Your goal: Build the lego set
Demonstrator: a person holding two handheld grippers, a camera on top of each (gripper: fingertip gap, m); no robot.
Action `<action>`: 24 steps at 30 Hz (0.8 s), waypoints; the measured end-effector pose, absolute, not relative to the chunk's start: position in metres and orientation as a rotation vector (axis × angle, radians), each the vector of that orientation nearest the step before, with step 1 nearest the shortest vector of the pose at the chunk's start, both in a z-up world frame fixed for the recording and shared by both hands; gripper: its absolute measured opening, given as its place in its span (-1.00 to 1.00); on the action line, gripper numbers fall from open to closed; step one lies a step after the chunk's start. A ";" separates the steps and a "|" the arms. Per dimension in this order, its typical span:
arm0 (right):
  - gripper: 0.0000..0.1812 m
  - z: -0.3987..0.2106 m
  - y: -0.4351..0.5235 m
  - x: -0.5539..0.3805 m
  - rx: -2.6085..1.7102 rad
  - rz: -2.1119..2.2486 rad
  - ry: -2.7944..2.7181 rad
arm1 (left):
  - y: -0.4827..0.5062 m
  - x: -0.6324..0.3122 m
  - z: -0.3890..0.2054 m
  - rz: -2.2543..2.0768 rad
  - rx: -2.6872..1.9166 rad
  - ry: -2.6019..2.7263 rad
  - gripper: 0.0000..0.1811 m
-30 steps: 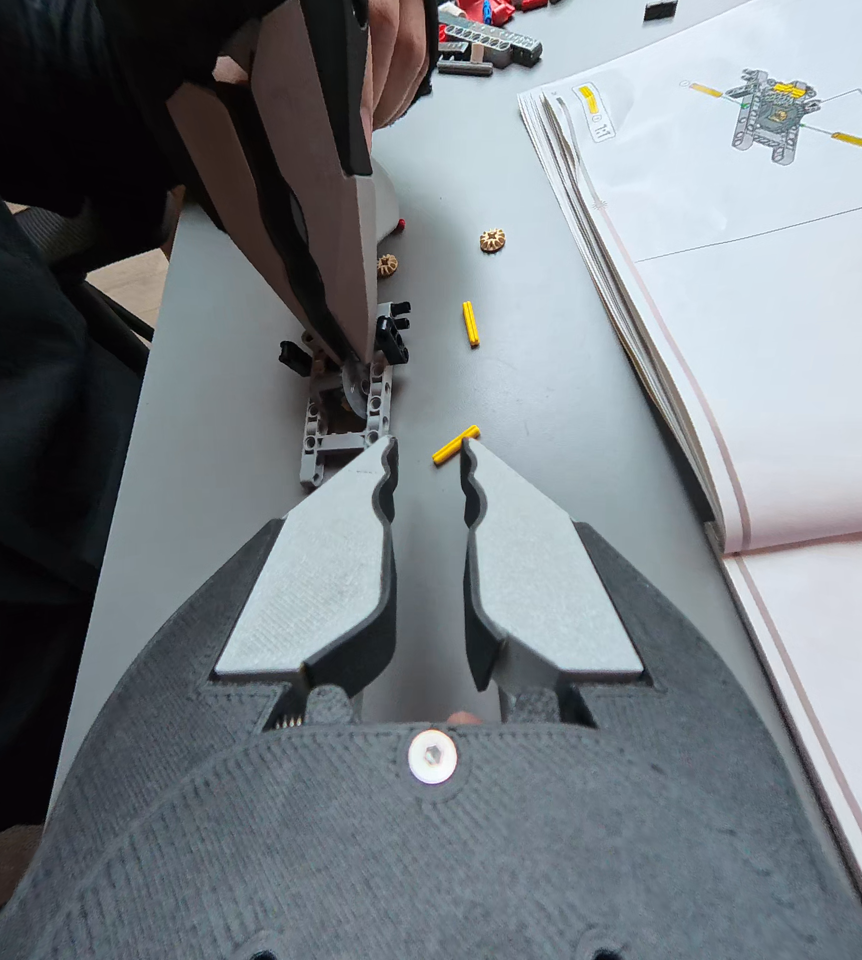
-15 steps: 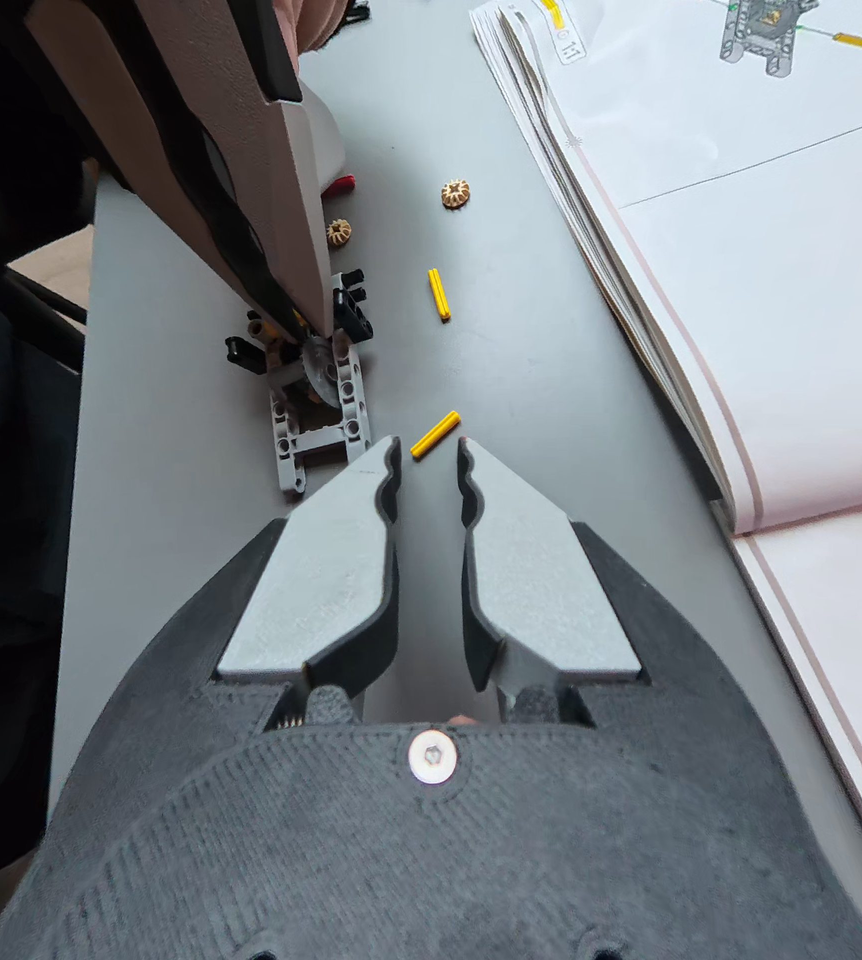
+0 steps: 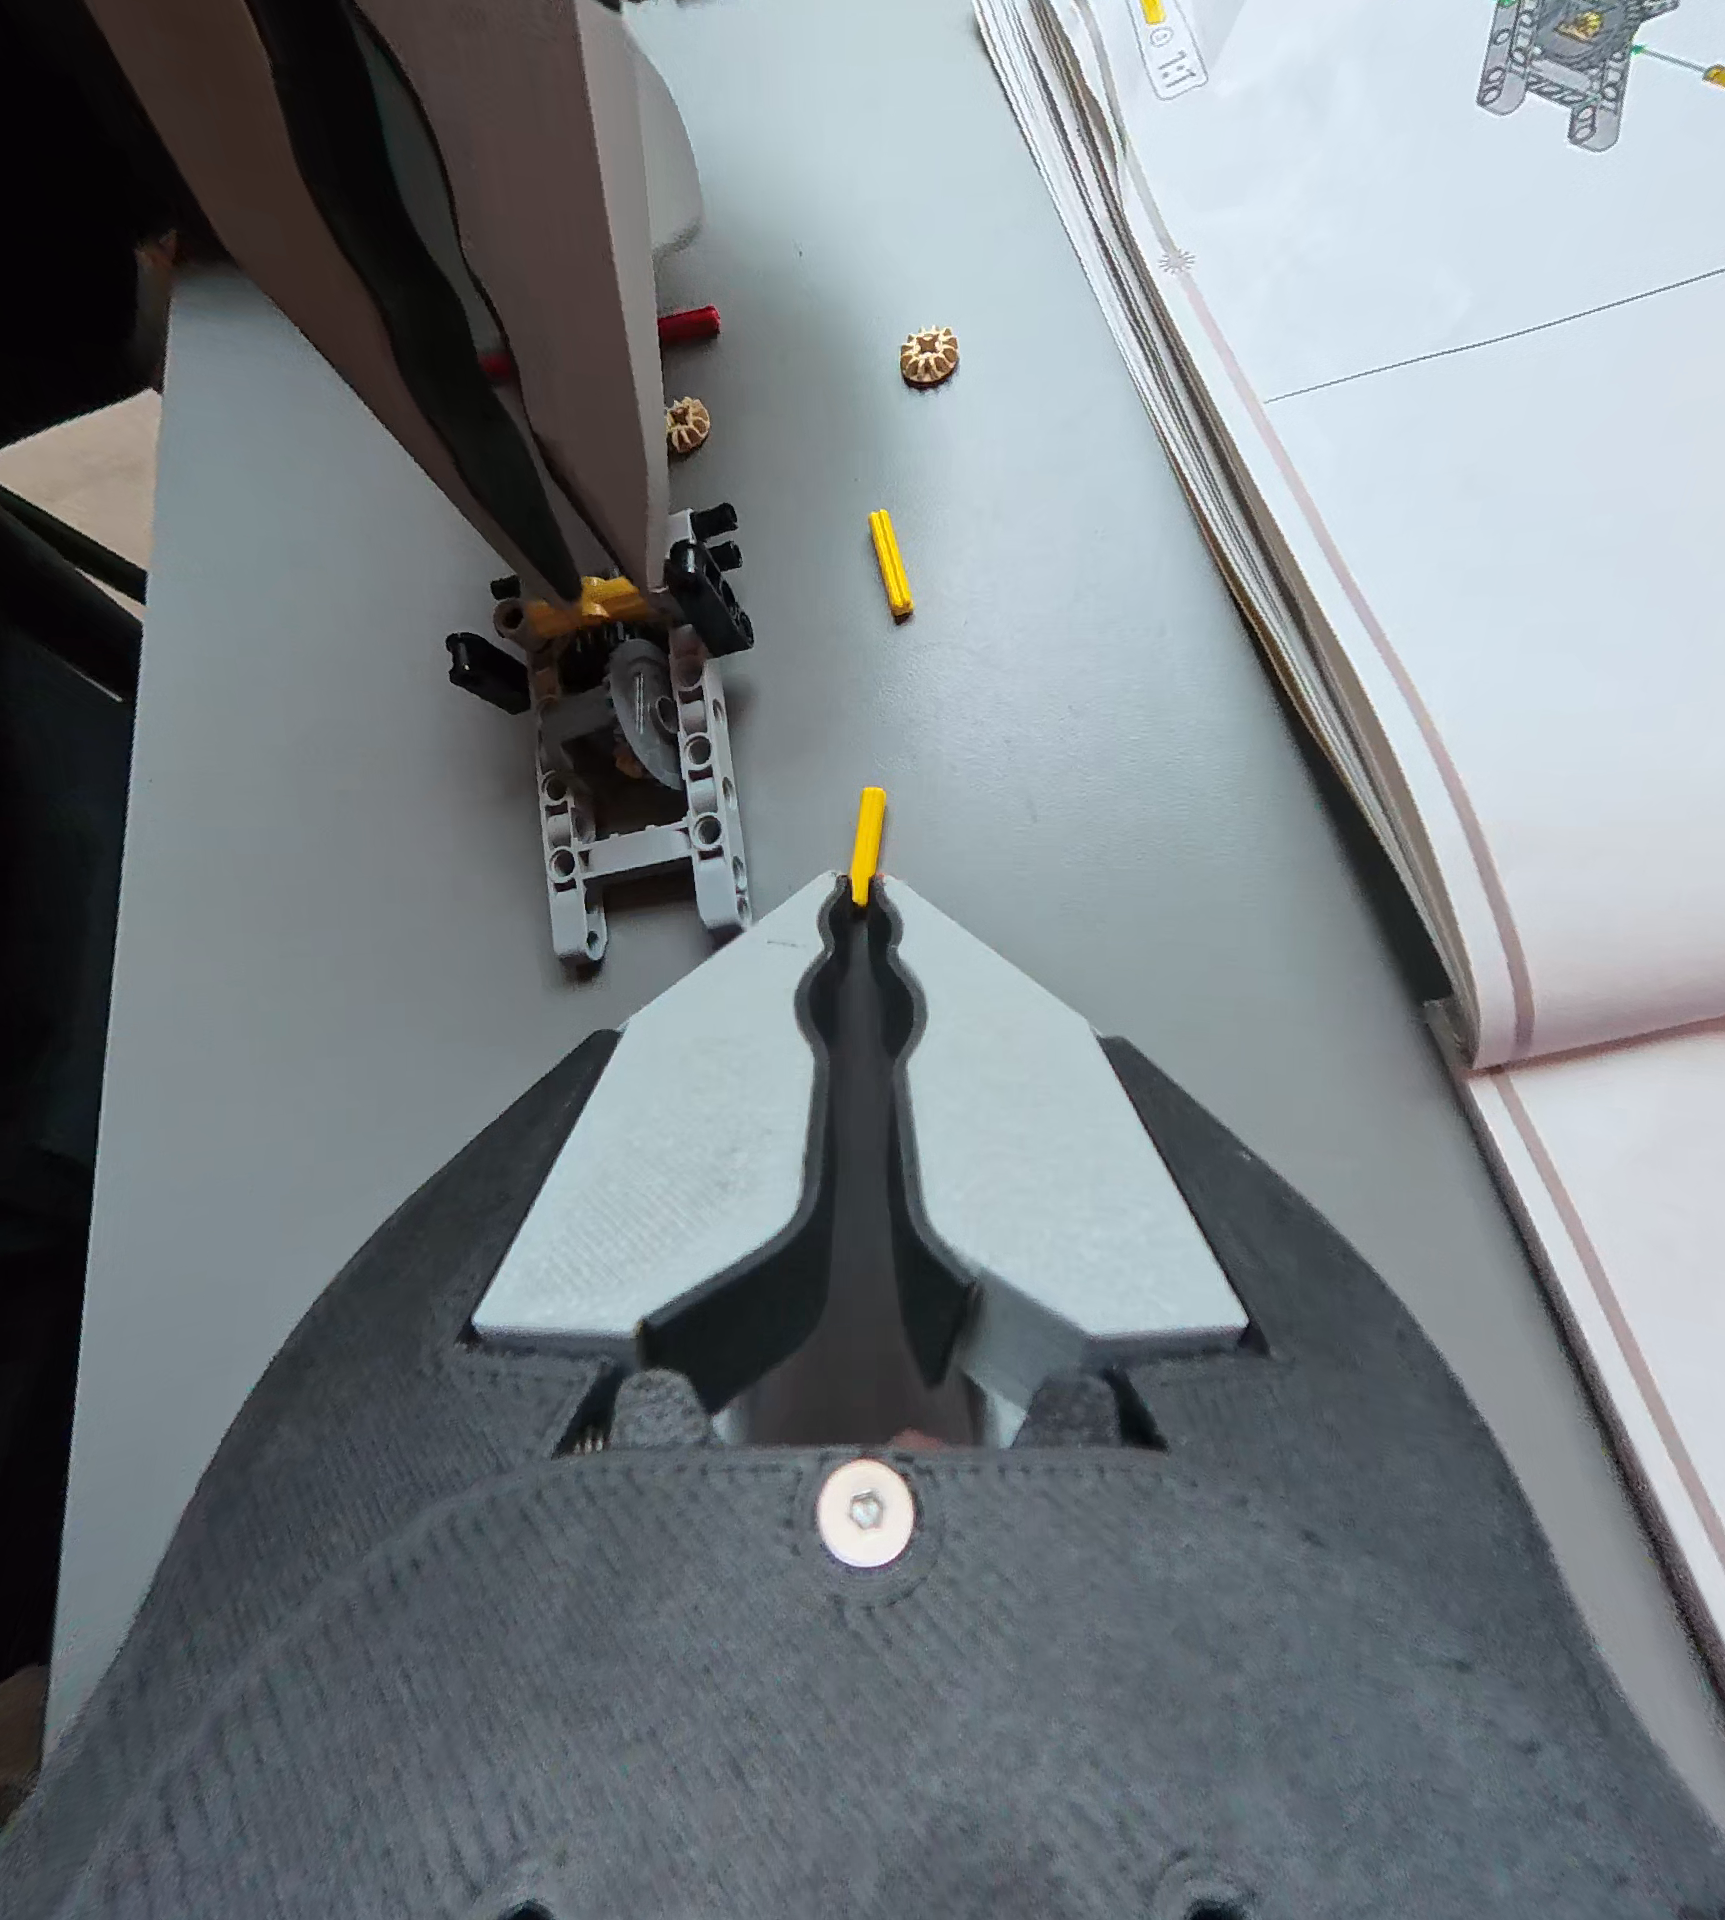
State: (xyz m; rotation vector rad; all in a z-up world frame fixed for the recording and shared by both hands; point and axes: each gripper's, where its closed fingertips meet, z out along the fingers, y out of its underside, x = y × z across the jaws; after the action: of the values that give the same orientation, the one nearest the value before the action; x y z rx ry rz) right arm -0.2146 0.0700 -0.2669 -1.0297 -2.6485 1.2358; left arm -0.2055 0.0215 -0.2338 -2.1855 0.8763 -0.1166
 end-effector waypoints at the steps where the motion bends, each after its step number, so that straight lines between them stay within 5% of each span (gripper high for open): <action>1: -1.00 -0.267 0.071 -0.215 -1.024 1.236 -2.646 | 0.024 -0.207 -0.231 -0.111 -2.181 0.852 -0.89; 24: -0.89 -0.267 0.066 -0.211 -0.825 1.157 -2.674 | 0.046 -0.228 -0.239 -0.099 -2.306 0.622 -0.87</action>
State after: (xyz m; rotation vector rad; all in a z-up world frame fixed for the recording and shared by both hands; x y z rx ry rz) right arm -0.2108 0.0655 -0.2673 -0.8250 -2.6737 1.1570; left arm -0.2277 0.0459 -0.2391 -2.3060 0.6220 -0.0991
